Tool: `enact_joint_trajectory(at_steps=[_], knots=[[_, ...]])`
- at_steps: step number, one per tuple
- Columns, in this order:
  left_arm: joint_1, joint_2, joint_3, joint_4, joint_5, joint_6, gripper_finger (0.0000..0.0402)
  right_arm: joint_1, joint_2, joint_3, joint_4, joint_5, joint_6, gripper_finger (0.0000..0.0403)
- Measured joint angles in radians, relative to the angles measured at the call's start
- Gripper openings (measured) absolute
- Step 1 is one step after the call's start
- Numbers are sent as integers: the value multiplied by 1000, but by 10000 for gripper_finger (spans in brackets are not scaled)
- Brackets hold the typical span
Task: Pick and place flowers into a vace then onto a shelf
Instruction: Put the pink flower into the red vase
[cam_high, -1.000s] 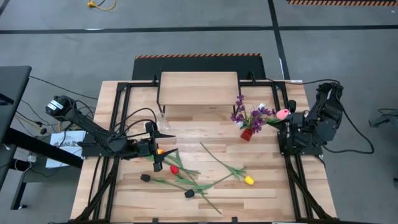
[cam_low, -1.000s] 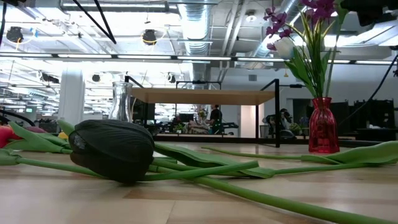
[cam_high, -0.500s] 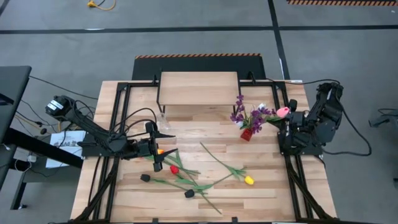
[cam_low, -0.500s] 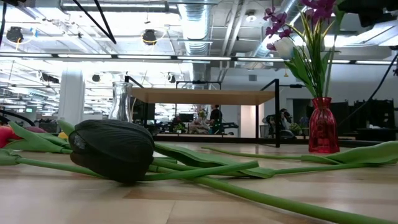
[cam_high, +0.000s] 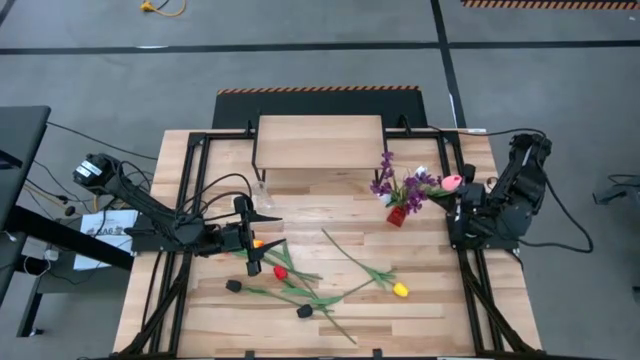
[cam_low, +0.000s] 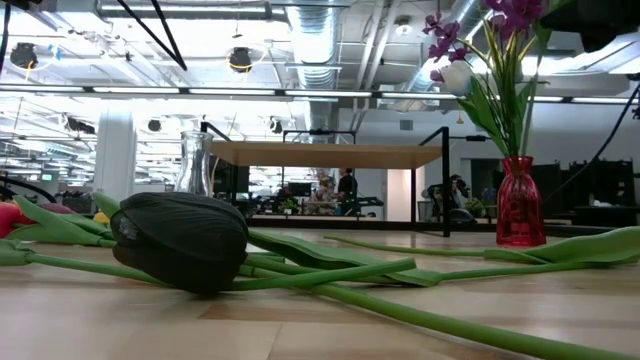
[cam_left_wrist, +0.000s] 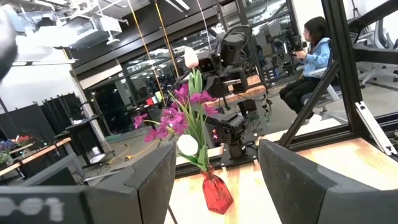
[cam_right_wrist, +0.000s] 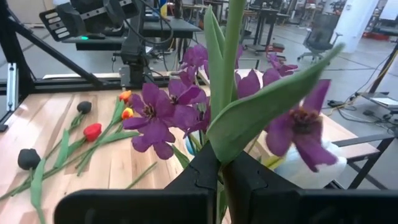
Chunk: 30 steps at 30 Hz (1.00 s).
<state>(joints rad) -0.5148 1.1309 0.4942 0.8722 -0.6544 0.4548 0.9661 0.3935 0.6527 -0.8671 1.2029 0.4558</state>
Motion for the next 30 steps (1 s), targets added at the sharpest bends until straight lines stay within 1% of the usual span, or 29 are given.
enact_joint_trajectory(at_steps=[10,14,21,30], knots=[[0,0,0,0,0,3,219,0,1,-44,61,3,-8,5],[0,0,0,0,0,3,219,0,6,-60,64,4,15,5],[0,0,0,1,0,4,219,0,6,-118,118,8,24,5],[0,0,0,1,3,4,219,-14,42,-123,120,12,71,5]])
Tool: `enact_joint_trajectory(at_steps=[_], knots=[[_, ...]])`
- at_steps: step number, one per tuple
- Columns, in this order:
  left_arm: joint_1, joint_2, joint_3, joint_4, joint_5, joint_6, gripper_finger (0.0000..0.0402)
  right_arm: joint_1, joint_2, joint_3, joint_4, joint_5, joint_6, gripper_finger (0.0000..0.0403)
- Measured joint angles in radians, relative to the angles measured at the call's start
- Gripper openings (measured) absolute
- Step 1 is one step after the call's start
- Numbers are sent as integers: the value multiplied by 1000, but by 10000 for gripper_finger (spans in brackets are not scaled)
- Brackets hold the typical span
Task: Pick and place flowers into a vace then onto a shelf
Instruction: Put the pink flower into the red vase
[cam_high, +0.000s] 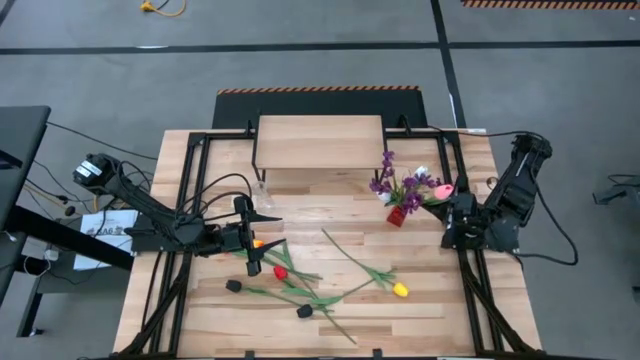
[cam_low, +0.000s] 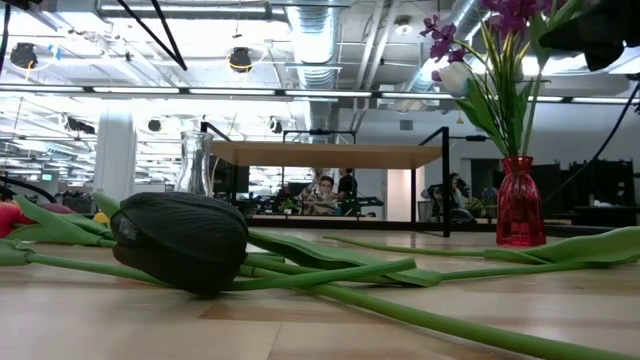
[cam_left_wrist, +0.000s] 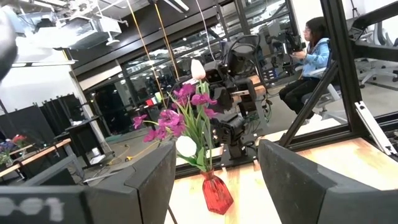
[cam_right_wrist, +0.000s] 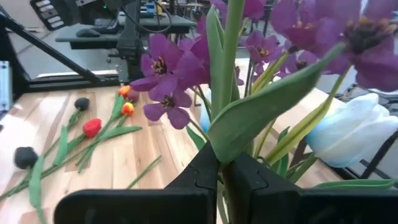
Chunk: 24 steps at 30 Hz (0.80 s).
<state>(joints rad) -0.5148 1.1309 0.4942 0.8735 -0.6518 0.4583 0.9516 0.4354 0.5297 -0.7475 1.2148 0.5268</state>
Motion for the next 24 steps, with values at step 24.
enact_joint_trajectory(at_steps=[24], knots=[[0,0,0,0,2,-8,219,-131,224,-1,-1,-12,180,8]])
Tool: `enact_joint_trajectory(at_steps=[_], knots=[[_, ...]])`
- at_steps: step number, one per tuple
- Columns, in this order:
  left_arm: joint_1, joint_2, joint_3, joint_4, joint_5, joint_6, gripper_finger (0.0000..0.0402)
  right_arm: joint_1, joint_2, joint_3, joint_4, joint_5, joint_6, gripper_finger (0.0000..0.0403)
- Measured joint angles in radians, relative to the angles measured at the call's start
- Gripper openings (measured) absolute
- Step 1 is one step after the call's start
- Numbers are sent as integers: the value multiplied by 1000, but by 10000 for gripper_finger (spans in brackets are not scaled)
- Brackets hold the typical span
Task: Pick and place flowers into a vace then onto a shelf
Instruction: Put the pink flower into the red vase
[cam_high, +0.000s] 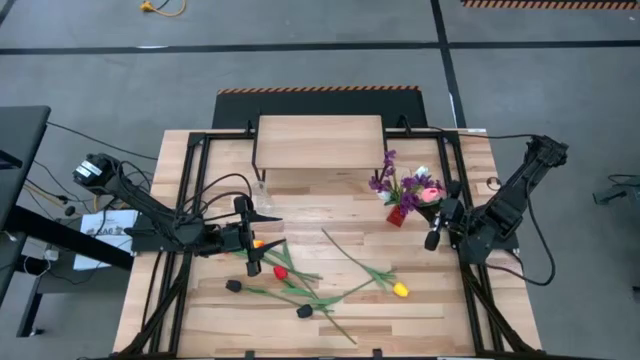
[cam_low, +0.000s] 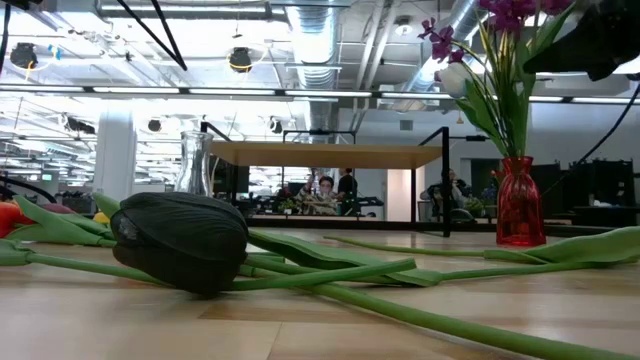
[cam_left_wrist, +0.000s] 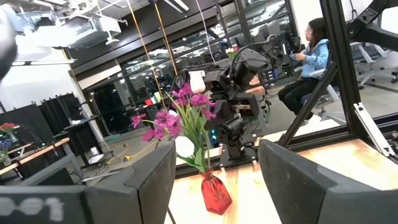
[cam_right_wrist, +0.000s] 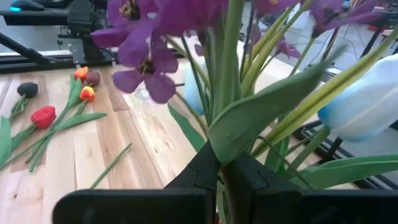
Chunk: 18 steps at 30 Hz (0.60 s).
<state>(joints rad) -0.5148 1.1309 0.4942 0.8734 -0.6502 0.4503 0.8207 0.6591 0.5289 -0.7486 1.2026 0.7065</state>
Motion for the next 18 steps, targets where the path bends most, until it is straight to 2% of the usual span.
enact_joint_trajectory(at_steps=[11,18], knots=[[0,0,0,0,0,-2,219,0,62,0,-8,4,55,10],[0,0,0,0,0,-2,219,0,60,0,-7,-3,55,35]])
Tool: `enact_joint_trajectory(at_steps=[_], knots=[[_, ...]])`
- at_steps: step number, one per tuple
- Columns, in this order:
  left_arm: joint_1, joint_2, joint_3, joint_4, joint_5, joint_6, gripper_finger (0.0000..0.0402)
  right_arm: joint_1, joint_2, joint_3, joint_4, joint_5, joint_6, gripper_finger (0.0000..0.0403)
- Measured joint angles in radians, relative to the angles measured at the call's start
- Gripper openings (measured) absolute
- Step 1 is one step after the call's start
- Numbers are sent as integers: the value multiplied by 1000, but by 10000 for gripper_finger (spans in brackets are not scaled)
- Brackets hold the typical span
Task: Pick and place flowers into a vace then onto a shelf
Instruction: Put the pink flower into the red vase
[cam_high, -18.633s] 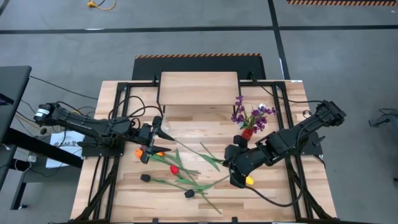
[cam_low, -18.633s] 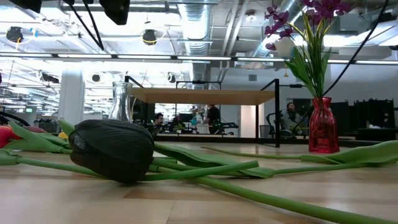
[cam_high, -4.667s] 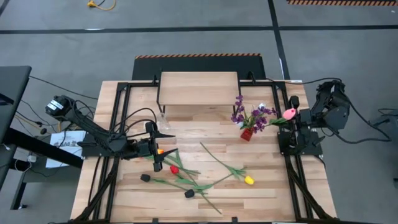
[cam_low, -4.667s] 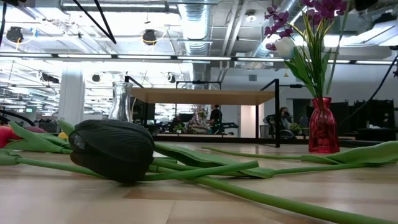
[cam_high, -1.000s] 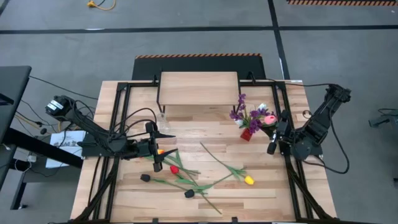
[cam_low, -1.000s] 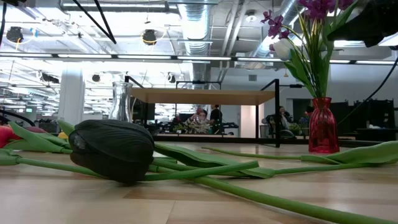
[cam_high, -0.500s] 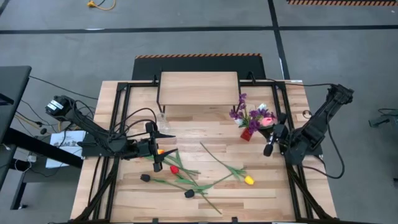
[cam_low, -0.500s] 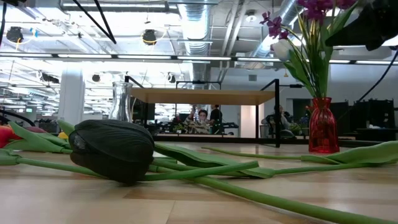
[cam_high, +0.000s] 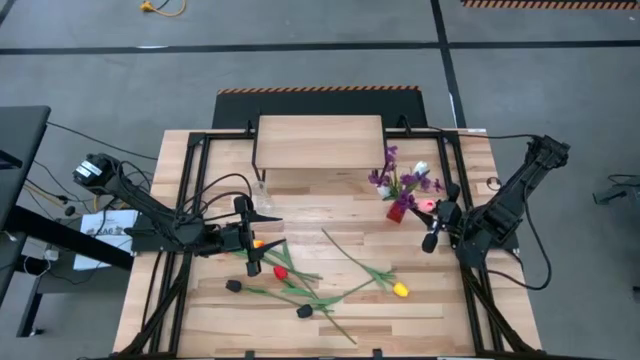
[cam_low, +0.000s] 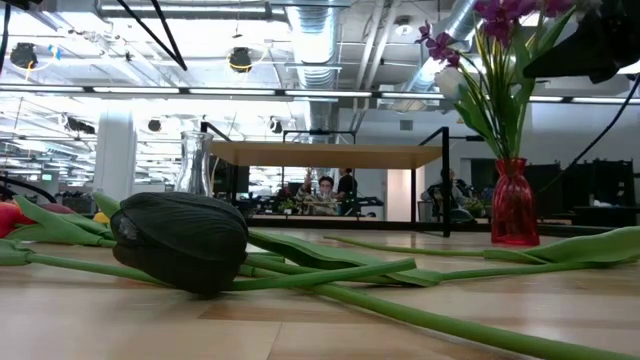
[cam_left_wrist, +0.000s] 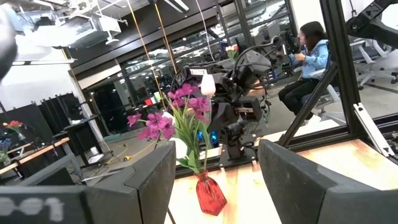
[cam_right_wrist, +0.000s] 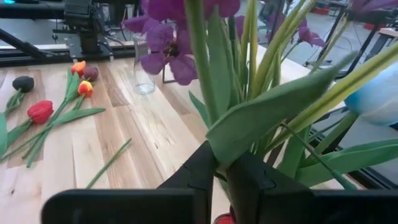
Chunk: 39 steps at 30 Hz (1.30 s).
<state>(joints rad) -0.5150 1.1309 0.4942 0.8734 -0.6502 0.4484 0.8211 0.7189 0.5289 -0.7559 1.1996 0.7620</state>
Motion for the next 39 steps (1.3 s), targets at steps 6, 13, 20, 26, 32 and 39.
enact_joint_trajectory(at_steps=[6,13,20,26,32,39], knots=[[0,0,0,0,0,0,219,0,0,0,4,-14,0,65],[0,0,0,0,0,0,219,3,0,58,6,-44,-77,85],[0,0,0,0,0,0,219,0,0,155,-45,-130,-158,88],[0,0,0,0,0,0,219,-22,0,244,-197,-297,-103,88],[0,0,0,0,-1,-8,219,-65,0,322,-355,-483,-49,88],[0,0,0,0,-1,-16,219,-109,1,393,-435,-557,-44,95]])
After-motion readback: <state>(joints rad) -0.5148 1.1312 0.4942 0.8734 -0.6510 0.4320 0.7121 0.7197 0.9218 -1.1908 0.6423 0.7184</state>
